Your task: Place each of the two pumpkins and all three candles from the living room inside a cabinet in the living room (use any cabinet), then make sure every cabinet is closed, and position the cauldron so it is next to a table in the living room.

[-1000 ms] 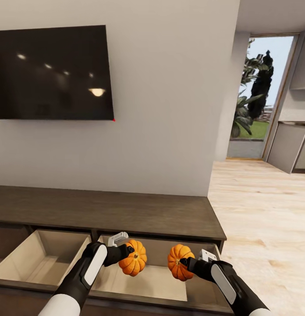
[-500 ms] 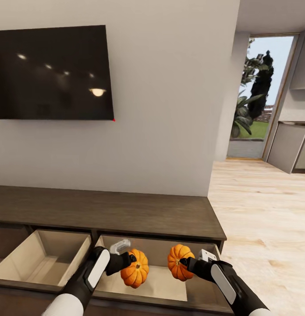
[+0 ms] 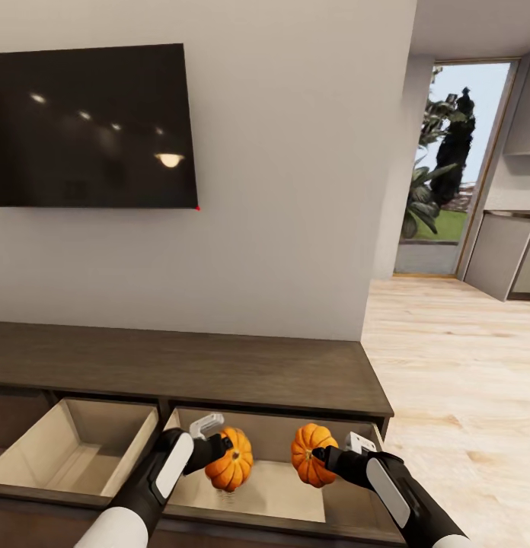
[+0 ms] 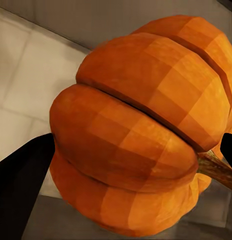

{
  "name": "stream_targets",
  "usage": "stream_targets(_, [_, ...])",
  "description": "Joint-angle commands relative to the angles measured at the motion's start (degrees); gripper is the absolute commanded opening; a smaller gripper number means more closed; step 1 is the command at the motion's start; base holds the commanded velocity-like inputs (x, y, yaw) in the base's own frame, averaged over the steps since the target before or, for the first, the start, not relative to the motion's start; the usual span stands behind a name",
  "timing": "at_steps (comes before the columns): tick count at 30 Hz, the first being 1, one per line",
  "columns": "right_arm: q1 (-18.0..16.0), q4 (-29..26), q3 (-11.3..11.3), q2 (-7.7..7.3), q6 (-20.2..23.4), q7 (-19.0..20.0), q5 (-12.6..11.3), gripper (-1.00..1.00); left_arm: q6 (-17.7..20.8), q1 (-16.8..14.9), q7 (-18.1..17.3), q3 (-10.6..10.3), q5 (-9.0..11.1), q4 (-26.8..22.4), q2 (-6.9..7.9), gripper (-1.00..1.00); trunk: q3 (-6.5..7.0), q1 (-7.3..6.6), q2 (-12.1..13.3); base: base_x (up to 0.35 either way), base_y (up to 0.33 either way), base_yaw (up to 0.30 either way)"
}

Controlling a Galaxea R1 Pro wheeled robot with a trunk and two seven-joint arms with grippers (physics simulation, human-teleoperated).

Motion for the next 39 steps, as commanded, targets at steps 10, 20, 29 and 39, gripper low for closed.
stream_targets(10, [-0.03, -0.16, 0.19, -0.06, 0.16, -0.20, -0.10, -1.00, -2.18, -0.01, 0.58, -0.18, 0.61, 0.15, -0.60, -1.00, -0.07, -0.01, -0.03, 0.000, 0.000, 0.000])
stream_targets(20, [-0.03, -0.16, 0.19, -0.03, 0.21, -0.20, -0.10, -1.00, -2.25, -0.01, 0.59, -0.18, 0.63, 0.14, -0.72, -1.00, -0.73, 0.07, -0.07, 0.000, 0.000, 0.000])
stream_targets(29, [-0.03, -0.14, 0.27, -0.01, 0.41, -0.20, -0.10, -1.00, -3.52, -0.01, 0.59, -0.18, 0.57, 0.15, -0.72, -1.00, -2.72, 0.30, -0.19, 0.000, 0.000, 0.000])
stream_targets(39, [-0.03, -0.16, 0.39, -0.01, 0.58, -0.19, 0.19, -1.00, -4.78, -0.01, 0.59, -0.18, 0.51, 0.13, -0.72, -1.00, -4.27, 0.48, -0.28, 0.000, 0.000, 0.000])
